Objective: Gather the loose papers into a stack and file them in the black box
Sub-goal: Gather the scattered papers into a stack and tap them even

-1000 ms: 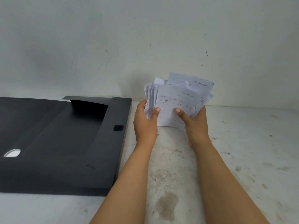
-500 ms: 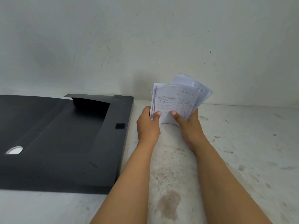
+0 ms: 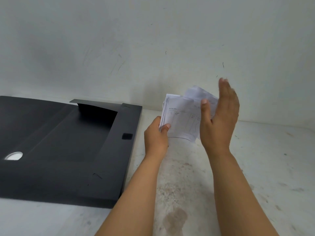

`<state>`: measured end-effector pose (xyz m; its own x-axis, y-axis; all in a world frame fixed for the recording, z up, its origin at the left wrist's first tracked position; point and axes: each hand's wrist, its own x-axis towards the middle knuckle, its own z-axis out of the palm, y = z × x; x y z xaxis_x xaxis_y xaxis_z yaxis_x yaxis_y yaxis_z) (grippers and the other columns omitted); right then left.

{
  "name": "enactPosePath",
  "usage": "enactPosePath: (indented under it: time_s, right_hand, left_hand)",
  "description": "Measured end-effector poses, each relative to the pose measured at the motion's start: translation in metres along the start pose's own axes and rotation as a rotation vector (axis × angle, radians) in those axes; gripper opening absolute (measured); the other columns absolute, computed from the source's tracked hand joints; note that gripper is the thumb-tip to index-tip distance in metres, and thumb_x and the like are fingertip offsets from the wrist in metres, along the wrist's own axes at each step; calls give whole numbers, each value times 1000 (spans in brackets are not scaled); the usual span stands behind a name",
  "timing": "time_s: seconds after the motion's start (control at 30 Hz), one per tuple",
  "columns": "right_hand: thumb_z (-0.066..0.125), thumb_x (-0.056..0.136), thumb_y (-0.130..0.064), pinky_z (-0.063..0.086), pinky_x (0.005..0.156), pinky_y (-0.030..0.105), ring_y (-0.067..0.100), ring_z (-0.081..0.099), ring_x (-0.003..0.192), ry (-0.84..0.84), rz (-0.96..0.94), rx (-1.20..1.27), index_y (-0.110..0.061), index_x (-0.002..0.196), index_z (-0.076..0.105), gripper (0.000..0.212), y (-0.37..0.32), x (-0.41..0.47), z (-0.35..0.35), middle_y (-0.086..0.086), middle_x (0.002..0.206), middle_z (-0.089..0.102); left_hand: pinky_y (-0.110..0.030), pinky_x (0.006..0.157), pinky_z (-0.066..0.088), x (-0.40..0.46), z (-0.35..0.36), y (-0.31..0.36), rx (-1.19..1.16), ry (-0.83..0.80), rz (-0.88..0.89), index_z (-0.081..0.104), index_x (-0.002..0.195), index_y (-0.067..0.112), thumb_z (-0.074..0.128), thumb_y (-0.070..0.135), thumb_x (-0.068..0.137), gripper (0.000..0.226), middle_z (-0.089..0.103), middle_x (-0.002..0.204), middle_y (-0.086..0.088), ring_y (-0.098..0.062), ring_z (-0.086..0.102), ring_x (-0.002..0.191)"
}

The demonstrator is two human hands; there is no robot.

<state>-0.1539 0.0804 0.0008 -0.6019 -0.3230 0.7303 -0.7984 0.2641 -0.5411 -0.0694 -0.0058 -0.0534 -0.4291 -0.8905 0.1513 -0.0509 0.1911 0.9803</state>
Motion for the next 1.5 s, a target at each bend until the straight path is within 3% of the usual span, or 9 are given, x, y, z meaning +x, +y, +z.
enactPosePath:
  time_s: [0.17,0.47,0.63,0.7,0.8,1.03,1.2,1.3,1.5]
  right_hand:
    - [44,94,-20,14,114,41,16,20,146,-175,-62,-163,-23,134,48,41,-4,-2,8,-7,142,50]
    - [51,87,-22,11,113,49,19,15,146,-124,-29,-227,-31,133,45,47,-7,-2,9,-7,150,35]
    - [62,88,-26,32,110,39,16,30,140,-1,315,352,-27,149,9,81,0,-12,19,1,155,23]
    - [54,94,-25,38,95,29,16,45,128,-83,543,558,-28,149,-2,79,7,-23,25,6,150,34]
    - [38,100,-26,37,92,27,18,50,123,-161,670,534,-22,150,8,58,13,-36,36,10,145,45]
    - [41,93,-10,42,83,27,23,50,117,-244,634,543,-15,122,34,30,12,-38,46,5,127,47]
    - [46,84,-13,47,100,39,20,47,125,-125,516,489,-21,140,26,60,7,-38,44,2,138,44]
    - [45,88,-14,43,103,30,16,42,133,-74,416,461,-27,148,15,68,1,-36,40,-2,149,36]
    - [44,94,-10,34,107,13,-9,30,133,-76,254,502,-25,150,13,66,-6,-35,36,-24,145,26]
  left_hand:
    - [-15,68,48,2,2,-3,-1,-10,36,57,111,19,51,15,95,18,57,89,11,6,50,76]
    - [-16,68,45,4,2,-3,44,-27,15,60,112,13,49,15,96,20,56,93,9,-6,52,77]
    - [-38,84,56,2,2,0,32,-45,-6,60,115,13,48,14,96,22,56,97,9,-11,53,85]
    - [-46,86,56,0,2,1,7,-55,-18,59,117,13,47,13,97,23,56,101,9,-13,53,92]
    - [-47,89,55,-3,2,4,-31,-62,-31,57,118,16,44,12,98,25,58,107,7,-13,53,94]
    - [-33,92,50,-5,6,4,-31,-5,23,37,138,25,37,12,99,41,55,130,1,-13,51,105]
    - [-22,96,39,-6,7,11,-16,30,116,21,149,32,38,14,98,57,40,148,4,-6,45,120]
    - [-18,101,32,-9,6,17,-44,-7,174,4,150,39,37,13,99,66,25,156,9,-1,32,133]
    - [1,87,28,-11,8,23,-81,-39,246,-11,147,43,39,7,97,79,14,122,48,30,24,114]
